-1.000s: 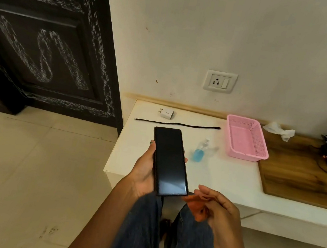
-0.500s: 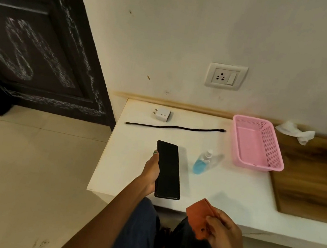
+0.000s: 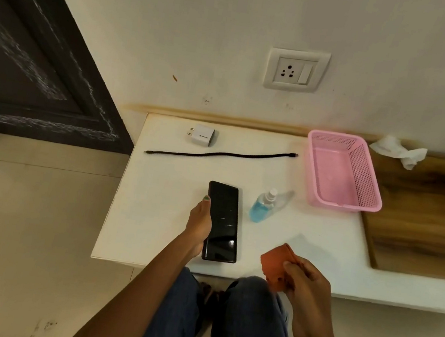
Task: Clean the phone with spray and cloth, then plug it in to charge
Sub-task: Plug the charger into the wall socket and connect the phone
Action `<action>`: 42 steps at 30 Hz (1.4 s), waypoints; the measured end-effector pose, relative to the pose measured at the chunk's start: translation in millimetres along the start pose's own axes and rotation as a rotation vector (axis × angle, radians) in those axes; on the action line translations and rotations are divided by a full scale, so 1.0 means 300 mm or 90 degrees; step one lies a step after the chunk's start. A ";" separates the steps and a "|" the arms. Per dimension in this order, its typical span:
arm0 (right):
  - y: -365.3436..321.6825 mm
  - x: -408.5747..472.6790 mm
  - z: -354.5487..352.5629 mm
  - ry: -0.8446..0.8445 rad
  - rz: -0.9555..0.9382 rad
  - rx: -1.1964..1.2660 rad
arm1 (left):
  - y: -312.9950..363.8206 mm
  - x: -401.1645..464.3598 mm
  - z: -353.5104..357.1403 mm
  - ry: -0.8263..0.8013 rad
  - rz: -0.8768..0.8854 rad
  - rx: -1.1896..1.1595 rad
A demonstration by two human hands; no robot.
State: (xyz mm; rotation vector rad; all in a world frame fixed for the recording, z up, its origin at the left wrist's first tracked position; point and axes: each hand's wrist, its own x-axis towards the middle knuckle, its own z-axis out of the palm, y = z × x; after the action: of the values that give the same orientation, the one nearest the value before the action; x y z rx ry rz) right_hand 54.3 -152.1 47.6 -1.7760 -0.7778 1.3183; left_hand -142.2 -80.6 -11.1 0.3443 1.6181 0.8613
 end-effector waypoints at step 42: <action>0.105 0.161 0.030 0.041 -0.082 -0.264 | 0.022 -0.014 -0.011 0.101 0.199 0.043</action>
State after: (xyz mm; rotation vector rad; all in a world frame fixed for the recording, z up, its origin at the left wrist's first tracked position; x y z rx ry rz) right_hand 59.7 -126.0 -4.4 -2.0347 -1.1745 1.0623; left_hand -146.0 -79.8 -3.5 0.6011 1.7710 1.0935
